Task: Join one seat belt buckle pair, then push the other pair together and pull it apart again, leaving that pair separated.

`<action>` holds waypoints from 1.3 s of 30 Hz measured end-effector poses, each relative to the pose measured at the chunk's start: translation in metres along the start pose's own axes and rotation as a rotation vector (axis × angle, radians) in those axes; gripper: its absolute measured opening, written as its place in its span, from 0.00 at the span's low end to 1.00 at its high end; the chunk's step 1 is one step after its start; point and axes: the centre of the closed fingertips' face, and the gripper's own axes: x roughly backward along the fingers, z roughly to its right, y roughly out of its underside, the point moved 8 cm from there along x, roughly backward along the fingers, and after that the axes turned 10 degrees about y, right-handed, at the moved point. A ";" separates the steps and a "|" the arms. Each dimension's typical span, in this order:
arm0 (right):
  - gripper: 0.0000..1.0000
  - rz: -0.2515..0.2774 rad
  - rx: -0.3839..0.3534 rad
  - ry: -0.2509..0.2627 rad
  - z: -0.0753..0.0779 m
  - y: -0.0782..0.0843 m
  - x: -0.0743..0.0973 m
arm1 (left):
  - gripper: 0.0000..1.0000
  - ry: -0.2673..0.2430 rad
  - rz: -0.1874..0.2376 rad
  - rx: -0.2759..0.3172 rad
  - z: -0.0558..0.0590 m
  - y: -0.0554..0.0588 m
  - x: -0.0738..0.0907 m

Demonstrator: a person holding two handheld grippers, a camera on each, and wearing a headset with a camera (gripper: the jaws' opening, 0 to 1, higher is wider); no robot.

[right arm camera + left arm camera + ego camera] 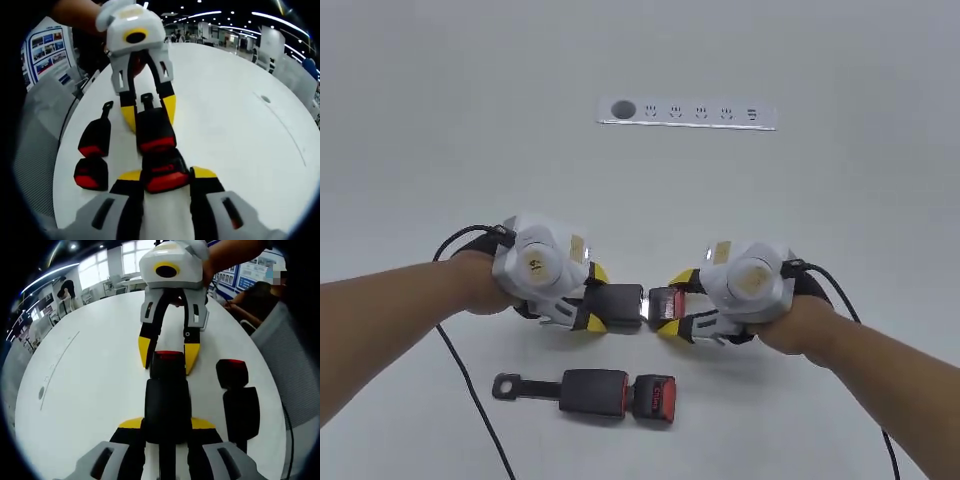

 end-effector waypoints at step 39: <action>0.36 0.021 0.012 0.000 0.010 0.022 0.019 | 0.34 -0.012 0.002 0.017 0.001 0.000 0.000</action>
